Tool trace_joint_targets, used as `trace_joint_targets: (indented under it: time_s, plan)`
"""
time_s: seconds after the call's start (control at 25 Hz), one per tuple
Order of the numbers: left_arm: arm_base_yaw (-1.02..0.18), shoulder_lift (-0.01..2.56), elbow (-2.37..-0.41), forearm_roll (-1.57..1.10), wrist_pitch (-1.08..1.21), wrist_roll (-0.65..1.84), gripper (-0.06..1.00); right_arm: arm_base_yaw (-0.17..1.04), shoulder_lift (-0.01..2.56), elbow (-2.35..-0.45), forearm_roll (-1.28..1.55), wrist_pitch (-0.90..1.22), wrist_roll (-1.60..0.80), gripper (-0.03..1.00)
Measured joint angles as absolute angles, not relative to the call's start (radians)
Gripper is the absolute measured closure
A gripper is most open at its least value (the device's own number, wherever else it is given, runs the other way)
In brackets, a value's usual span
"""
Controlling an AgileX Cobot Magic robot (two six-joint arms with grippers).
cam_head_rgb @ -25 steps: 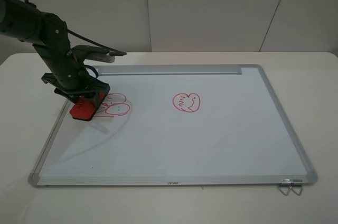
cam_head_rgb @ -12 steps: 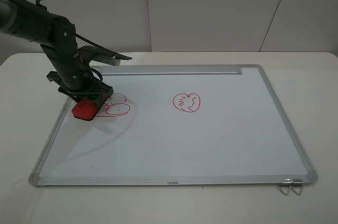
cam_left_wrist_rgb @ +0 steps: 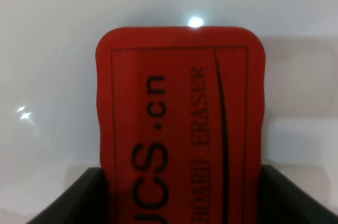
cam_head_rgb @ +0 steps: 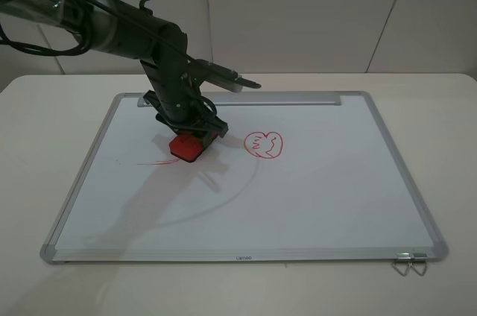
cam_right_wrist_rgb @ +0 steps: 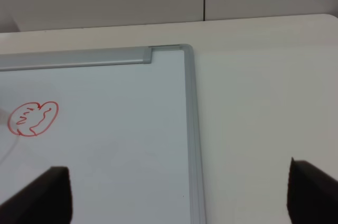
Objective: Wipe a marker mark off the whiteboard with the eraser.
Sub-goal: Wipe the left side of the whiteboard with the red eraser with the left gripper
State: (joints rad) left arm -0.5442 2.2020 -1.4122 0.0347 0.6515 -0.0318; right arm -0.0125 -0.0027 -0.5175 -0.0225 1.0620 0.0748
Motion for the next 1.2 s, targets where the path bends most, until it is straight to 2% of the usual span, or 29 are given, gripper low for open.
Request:
trace_joint_targets:
  time_s: [0.24,0.64,0.88,1.2]
  plan:
    - [-0.591,2.226,-1.459,-0.037,0.646,-0.011,0.38,-0.012,-0.003,-0.517,-0.022,1.062,0.075,0.24]
    - [-0.542,2.219,-1.430,-0.045,0.664,-0.026,0.38,-0.012,-0.003,-0.517,-0.022,1.062,0.075,0.24]
    - [-0.477,2.141,-1.282,-0.028,0.634,-0.030,0.38,-0.012,-0.003,-0.517,-0.022,1.062,0.075,0.24]
    - [-0.298,2.003,-1.032,-0.027,0.543,-0.061,0.38,-0.012,-0.003,-0.517,-0.022,1.062,0.075,0.24]
